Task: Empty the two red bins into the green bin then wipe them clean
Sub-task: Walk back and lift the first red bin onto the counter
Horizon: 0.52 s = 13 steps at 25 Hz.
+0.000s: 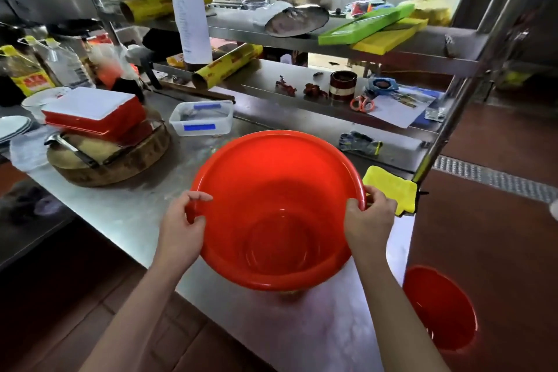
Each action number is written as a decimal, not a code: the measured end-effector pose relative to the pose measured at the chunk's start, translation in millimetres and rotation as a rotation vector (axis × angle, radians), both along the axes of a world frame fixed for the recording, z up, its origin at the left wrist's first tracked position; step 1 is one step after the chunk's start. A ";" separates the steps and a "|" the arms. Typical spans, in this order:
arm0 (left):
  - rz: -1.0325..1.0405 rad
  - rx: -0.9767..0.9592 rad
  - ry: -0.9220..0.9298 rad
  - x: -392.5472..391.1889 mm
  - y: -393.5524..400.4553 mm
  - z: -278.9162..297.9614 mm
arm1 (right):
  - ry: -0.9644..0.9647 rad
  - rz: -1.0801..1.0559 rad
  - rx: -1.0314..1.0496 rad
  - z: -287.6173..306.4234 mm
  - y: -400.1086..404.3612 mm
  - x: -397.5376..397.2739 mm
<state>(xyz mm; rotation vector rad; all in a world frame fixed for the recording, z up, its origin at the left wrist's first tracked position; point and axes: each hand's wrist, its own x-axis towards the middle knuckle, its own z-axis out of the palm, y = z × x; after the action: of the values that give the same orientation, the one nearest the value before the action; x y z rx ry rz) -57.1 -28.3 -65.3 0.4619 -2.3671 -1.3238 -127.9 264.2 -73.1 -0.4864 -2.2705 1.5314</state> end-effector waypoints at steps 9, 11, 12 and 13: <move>-0.220 -0.054 -0.062 -90.2 -79.9 -16.2 | -0.077 -0.129 0.064 -13.9 -69.1 -27.7; -0.247 -0.047 -0.107 -104.6 -96.3 -20.0 | -0.107 -0.112 0.104 -16.0 -81.8 -32.9; -0.248 -0.050 -0.121 -110.1 -102.9 -20.0 | -0.117 -0.095 0.124 -16.0 -87.4 -35.1; -0.253 -0.059 -0.129 -116.1 -109.3 -20.2 | -0.123 -0.085 0.135 -15.8 -92.6 -38.0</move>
<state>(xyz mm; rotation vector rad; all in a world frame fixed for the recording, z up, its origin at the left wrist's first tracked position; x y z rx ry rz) -173.2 -137.5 -85.4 0.2422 -2.6342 -1.3624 -165.9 171.5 -88.9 -0.6450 -2.3931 1.3306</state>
